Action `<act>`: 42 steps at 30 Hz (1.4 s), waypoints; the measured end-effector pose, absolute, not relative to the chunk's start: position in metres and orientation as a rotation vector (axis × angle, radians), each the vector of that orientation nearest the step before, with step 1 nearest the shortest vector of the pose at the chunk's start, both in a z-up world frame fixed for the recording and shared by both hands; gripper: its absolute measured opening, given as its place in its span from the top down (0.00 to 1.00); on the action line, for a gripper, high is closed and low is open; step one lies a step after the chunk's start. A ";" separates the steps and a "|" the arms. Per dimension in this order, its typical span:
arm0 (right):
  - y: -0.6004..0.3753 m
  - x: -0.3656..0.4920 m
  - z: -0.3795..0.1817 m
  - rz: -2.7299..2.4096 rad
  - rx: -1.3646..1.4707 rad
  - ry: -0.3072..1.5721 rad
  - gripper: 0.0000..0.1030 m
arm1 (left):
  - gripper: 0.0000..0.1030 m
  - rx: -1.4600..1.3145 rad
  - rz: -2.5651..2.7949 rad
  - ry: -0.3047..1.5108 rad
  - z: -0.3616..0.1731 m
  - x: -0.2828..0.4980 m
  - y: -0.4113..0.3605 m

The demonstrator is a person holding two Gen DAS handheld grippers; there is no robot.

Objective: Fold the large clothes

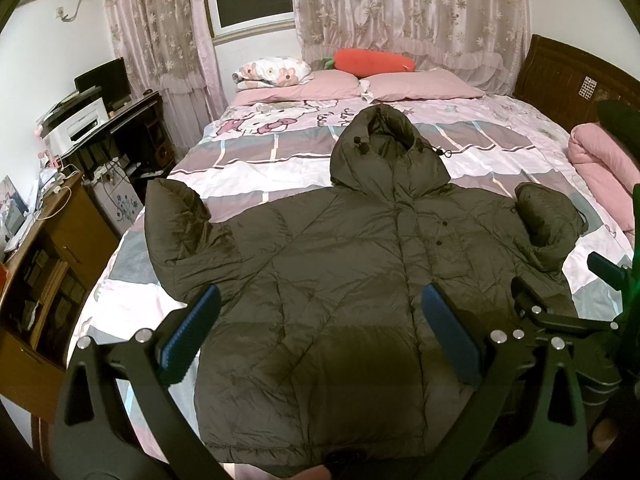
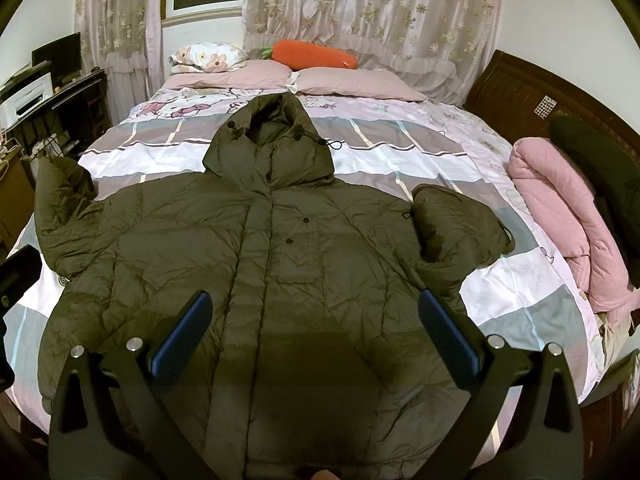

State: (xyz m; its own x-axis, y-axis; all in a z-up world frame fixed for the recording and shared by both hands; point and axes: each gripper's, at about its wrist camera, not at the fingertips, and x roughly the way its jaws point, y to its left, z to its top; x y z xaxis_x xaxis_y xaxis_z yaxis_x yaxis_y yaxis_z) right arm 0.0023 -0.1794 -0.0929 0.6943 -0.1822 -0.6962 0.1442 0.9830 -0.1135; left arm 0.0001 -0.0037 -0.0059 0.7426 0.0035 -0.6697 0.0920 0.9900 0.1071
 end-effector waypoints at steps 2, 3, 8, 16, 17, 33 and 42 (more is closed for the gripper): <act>-0.180 0.002 -0.093 -0.181 -0.049 0.783 0.01 | 0.02 0.136 -0.049 0.732 -0.006 0.000 -0.003; -0.180 0.002 -0.093 -0.182 -0.049 0.783 0.01 | 0.02 0.136 -0.049 0.732 -0.006 0.000 -0.004; -0.180 0.003 -0.094 -0.182 -0.048 0.783 0.01 | 0.02 0.136 -0.049 0.734 -0.006 0.000 -0.003; -0.179 0.002 -0.094 -0.182 -0.049 0.784 0.01 | 0.02 0.135 -0.050 0.735 -0.006 0.000 -0.003; -0.179 0.002 -0.095 -0.182 -0.049 0.783 0.01 | 0.02 0.134 -0.051 0.736 -0.006 0.000 -0.003; -0.179 0.003 -0.095 -0.182 -0.050 0.785 0.01 | 0.02 0.126 -0.045 0.737 -0.009 0.000 -0.003; -0.178 0.003 -0.096 -0.182 -0.051 0.786 0.01 | 0.02 0.128 -0.046 0.742 -0.012 -0.001 -0.005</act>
